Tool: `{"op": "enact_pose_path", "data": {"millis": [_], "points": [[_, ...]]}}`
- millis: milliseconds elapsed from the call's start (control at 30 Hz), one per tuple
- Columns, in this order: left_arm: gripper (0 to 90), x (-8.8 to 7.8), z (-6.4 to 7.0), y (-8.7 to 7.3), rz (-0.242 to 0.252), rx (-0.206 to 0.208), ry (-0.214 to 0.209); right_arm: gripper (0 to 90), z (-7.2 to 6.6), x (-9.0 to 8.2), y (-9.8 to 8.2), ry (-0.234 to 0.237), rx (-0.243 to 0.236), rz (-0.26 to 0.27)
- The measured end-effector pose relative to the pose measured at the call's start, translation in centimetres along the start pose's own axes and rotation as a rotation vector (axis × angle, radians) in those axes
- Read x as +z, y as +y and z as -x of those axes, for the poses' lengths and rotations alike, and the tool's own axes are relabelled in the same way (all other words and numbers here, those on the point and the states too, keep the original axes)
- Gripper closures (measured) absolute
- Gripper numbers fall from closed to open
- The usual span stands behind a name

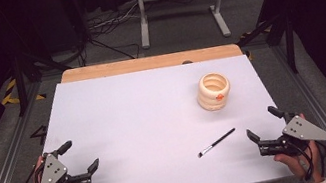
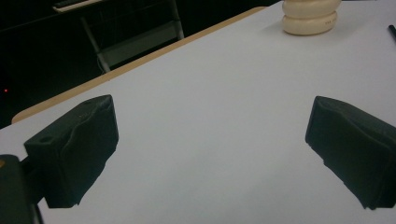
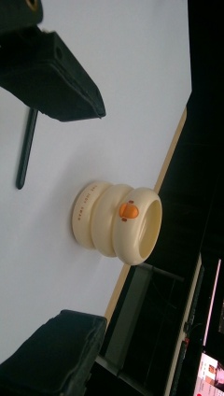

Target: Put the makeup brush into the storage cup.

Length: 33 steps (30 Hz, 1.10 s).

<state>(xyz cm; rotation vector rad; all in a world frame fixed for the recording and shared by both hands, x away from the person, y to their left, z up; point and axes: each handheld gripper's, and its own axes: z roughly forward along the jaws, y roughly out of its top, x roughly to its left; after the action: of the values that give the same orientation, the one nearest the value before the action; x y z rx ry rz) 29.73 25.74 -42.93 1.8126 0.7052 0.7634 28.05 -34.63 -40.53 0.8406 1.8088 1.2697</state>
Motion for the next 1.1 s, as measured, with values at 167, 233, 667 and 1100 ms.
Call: {"op": "enact_pose_path", "data": {"millis": [167,233,667,1100], "points": [[3.4,-0.1,0.0,-0.1,0.004,-0.005,-0.007,2.6,-0.2,0.0,0.1,0.003,-0.012,-0.008],[3.5,-0.1,0.0,-0.1,0.006,0.003,-0.010,2.6,-0.2,0.0,0.2,0.005,-0.023,-0.011],[3.8,0.6,0.2,-0.4,-0.036,0.006,-0.027,4.2,0.4,0.2,1.8,0.112,-0.126,-0.106],[4.2,1.1,0.7,-0.5,-0.069,0.017,-0.061,13.1,-1.1,4.0,4.2,0.332,-0.335,-0.400]]}}
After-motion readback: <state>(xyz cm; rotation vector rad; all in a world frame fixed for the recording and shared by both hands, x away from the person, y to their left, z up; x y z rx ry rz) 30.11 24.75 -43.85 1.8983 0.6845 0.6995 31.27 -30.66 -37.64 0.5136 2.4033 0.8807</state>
